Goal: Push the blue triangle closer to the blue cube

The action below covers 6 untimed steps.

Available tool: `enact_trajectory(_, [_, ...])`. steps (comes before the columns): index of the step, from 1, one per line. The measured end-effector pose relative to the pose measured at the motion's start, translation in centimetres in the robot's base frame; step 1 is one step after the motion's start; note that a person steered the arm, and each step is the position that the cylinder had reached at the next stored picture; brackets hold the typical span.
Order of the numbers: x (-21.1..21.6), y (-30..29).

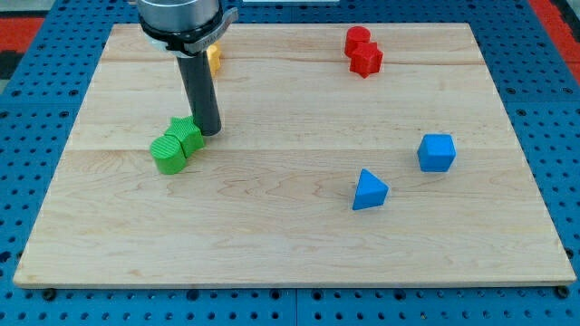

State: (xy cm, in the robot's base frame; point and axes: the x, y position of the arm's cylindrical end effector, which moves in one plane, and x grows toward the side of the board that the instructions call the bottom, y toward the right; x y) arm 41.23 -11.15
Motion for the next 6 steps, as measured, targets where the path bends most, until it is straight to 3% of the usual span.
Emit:
enact_trajectory(1, [1.0,3.2])
enact_trajectory(2, [5.1,8.3])
enact_trajectory(3, [10.9,8.4])
enact_trajectory(4, [12.8,11.0])
enact_trajectory(6, [12.0,20.6])
